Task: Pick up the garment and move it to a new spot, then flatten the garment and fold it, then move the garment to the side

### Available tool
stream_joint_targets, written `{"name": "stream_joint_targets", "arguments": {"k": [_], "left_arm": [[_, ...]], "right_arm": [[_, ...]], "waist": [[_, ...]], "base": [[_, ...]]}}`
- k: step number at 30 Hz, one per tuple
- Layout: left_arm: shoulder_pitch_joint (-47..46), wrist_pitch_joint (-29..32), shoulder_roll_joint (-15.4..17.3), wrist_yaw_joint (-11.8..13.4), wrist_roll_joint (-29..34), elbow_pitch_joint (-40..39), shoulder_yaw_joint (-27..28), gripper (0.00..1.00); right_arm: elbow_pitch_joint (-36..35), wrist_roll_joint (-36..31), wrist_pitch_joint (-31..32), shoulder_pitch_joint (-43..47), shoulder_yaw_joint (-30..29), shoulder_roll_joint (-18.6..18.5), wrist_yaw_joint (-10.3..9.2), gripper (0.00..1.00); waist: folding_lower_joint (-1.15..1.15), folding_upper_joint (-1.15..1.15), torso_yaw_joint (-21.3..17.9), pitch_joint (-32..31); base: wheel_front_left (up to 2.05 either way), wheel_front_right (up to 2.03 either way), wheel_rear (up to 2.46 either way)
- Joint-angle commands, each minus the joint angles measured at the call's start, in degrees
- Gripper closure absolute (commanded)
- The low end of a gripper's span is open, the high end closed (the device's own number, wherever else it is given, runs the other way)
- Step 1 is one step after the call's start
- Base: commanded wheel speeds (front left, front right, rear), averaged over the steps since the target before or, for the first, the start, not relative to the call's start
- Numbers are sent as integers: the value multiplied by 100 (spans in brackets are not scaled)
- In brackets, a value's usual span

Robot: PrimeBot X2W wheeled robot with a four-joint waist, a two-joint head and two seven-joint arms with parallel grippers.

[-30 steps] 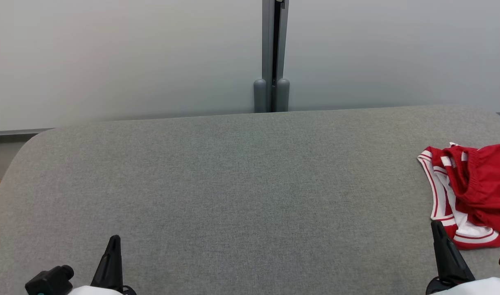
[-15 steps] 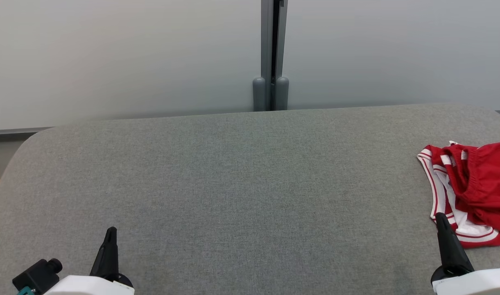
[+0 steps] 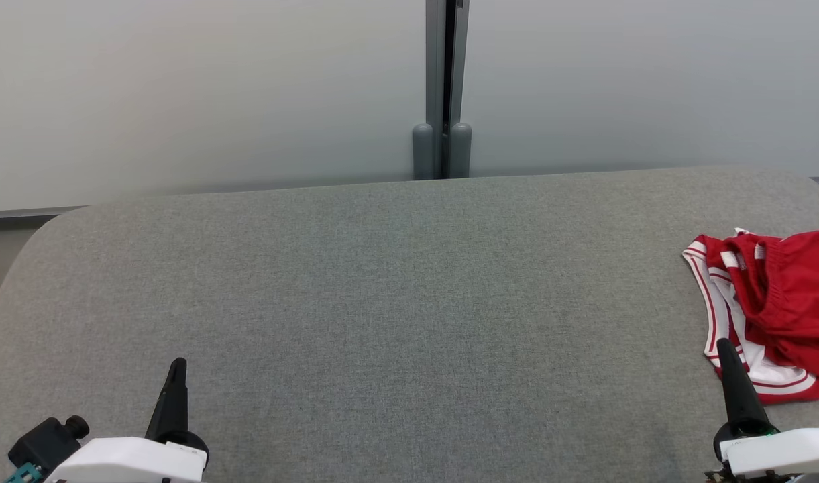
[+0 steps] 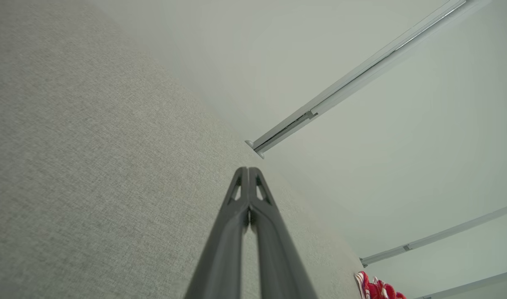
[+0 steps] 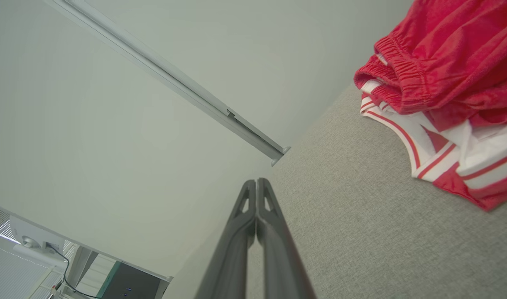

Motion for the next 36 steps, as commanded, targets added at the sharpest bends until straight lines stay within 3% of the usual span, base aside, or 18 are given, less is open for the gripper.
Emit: {"name": "stream_joint_targets", "arguments": {"k": [1,36], "left_arm": [[-163,18,27,-66,-120,-28,66,100],[-557,484,-190,-408,-1913,212,491,100]], "right_arm": [[-27,146,34,-138,-34,-18,1,100],[440,2078,237,-602,-220,81,1,100]], "waist": [[0,0,-1,2],[0,0,-42,80]], "base": [[0,0,0],[0,0,0]]}}
